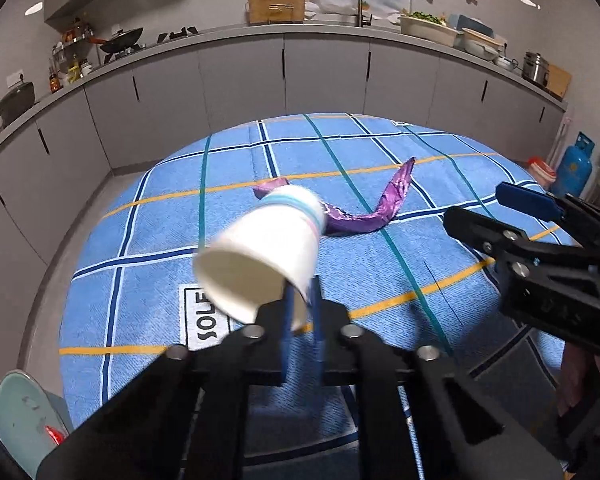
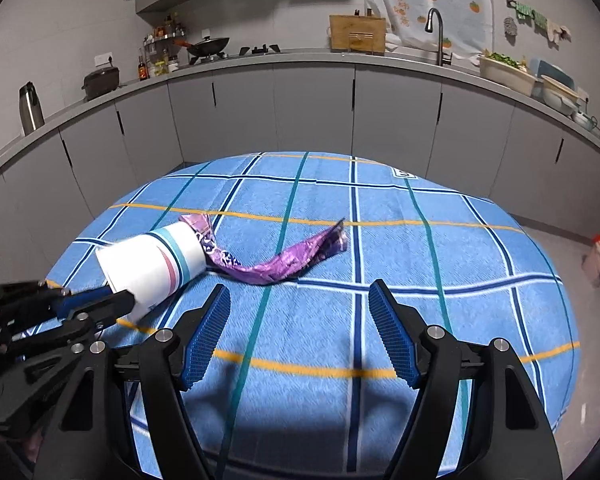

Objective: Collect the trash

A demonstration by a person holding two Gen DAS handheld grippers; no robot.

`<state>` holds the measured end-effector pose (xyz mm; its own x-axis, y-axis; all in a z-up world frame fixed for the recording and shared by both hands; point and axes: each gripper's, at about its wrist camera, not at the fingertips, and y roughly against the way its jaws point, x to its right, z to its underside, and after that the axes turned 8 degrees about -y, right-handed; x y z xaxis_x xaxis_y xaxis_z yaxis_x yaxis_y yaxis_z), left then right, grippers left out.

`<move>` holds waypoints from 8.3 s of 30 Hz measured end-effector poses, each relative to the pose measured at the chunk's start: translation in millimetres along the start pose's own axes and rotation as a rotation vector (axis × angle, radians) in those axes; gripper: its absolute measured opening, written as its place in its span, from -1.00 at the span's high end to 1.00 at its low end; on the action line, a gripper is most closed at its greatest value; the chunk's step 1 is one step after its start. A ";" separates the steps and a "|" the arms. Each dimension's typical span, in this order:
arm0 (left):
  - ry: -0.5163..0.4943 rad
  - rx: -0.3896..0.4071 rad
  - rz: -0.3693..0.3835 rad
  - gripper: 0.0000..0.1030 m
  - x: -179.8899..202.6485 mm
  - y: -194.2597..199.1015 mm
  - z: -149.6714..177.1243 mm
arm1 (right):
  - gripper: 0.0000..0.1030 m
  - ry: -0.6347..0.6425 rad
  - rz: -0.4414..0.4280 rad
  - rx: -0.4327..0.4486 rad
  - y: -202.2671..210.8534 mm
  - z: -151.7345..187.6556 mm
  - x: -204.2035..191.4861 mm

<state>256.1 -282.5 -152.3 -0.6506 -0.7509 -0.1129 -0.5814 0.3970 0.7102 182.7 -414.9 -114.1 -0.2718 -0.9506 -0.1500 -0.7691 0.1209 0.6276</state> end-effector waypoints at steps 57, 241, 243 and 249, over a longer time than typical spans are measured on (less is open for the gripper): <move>0.141 0.090 -0.316 0.93 -93.2 152.3 80.7 | 0.79 0.135 -0.356 0.034 75.4 5.2 -141.8; 0.383 0.212 -0.651 -0.83 -153.0 319.3 189.8 | -0.28 0.216 -0.603 0.086 163.0 49.4 -268.0; 0.382 0.213 -0.647 -0.83 -152.7 318.8 189.5 | -0.29 0.216 -0.603 0.087 163.2 49.5 -267.8; 0.393 0.223 -0.651 -0.89 -152.8 322.0 190.5 | -0.30 0.216 -0.603 0.089 163.3 48.6 -267.8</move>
<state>75.2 60.6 -38.7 0.0500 -0.9835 -0.1741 -0.8971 -0.1208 0.4250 101.7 -126.6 -8.6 0.3380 -0.8943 -0.2934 -0.7983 -0.4375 0.4139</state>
